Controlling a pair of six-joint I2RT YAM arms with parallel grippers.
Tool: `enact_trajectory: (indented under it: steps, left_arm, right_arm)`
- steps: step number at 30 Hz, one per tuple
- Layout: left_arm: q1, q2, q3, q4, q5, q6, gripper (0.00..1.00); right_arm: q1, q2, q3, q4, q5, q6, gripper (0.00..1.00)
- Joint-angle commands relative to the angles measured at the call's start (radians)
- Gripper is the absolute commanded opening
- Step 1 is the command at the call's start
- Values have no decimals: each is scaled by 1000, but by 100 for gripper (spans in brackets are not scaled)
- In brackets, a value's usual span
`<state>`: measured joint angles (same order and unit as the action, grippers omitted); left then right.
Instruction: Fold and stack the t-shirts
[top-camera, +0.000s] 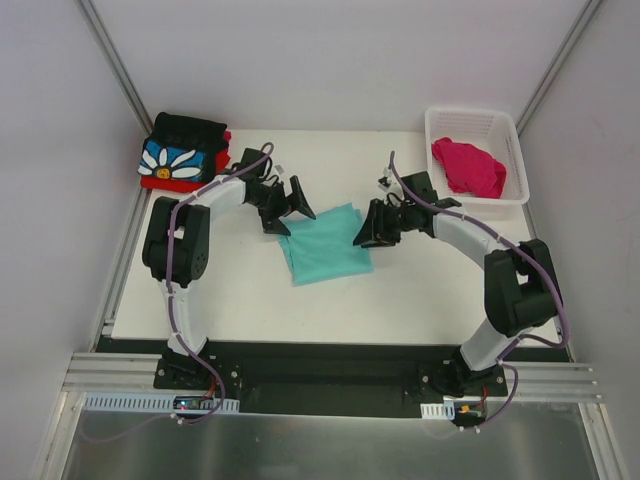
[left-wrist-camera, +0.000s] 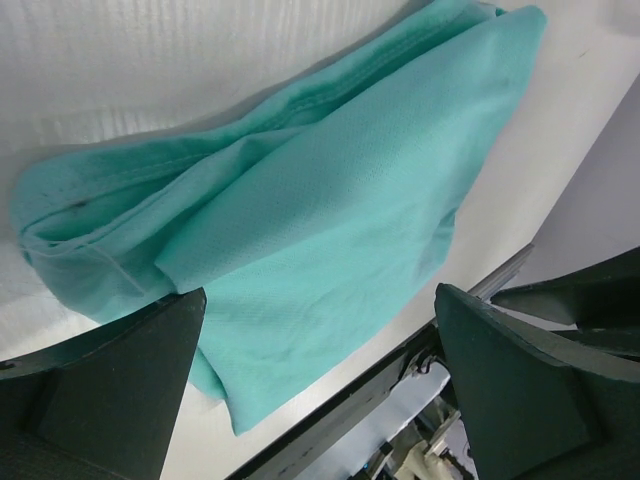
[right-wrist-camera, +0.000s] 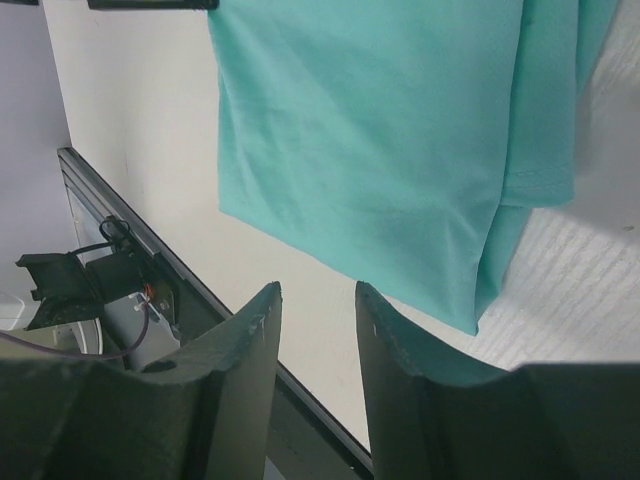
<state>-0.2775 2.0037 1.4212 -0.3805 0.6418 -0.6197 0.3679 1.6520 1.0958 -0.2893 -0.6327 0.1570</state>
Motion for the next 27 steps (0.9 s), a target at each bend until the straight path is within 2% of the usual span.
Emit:
enact_trajectory:
  steps: [1,12,27]
  left_arm:
    - [12,-6,5,0,-13,34,99]
    - [15,-3,18,-3,-7,40,99]
    - [54,-55,-19,-20,-21,60,99]
  right_arm:
    - [25,32,-39,62,-16,27,39]
    - [63,189,-54,157,-4,44,38]
    - [-3,108,-65,32,28,-48,38]
